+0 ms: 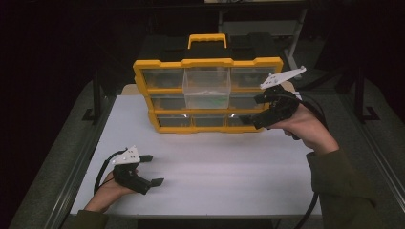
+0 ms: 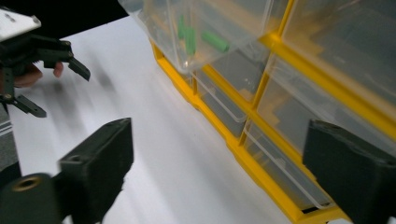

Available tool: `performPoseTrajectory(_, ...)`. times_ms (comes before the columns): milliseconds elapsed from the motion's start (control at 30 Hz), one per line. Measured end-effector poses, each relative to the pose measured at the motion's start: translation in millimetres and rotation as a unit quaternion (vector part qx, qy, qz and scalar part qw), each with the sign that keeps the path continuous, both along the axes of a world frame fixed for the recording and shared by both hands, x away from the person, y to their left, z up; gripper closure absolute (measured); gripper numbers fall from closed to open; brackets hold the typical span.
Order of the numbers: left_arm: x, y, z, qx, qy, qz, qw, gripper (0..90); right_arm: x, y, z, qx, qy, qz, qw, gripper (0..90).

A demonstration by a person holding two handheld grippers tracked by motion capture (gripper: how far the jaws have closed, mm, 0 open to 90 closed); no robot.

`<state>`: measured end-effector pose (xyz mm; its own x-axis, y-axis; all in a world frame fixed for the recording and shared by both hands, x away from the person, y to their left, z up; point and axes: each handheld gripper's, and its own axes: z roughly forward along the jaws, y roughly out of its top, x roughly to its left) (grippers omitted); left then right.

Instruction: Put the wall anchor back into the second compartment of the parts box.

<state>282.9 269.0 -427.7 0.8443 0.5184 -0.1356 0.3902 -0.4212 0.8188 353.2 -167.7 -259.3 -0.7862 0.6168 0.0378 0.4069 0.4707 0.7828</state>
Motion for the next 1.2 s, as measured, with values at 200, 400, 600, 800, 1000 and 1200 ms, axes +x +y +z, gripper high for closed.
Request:
performPoseTrajectory(200, 0.3, 0.3, -0.1, 0.003, -0.001, -0.001, 1.0, 1.5, -7.3, 0.7, -22.6, 0.007, 0.003, -0.001, 1.0, 1.1)
performPoseTrajectory(400, 0.2, 0.7, 0.2, 0.003, -0.001, -0.002, 1.0, 1.5, -14.0, 1.3, -43.5, 0.012, -0.008, 0.0, 0.9999, 0.0)
performPoseTrajectory(600, 0.3, 1.0, 0.1, 0.004, -0.002, -0.002, 1.0, 1.5, -22.0, 0.6, -63.1, 0.01, -0.015, -0.004, 0.9998, 0.0)
performPoseTrajectory(800, 0.5, 1.7, 0.4, 0.008, -0.004, -0.005, 0.9999, 1.5, -31.3, -2.3, -81.3, 0.014, -0.016, -0.001, 0.9998, 0.0)
performPoseTrajectory(1000, -0.4, 0.4, -0.2, 0.002, 0.001, 0.0, 1.0, 1.5, -39.1, -6.6, -95.7, 0.023, -0.022, -0.009, 0.9995, 0.0)
performPoseTrajectory(1200, 0.4, 2.1, 0.2, 0.011, -0.004, -0.006, 0.9999, 1.5, -44.5, -9.7, -109.8, 0.024, -0.023, -0.01, 0.9994, 0.0)
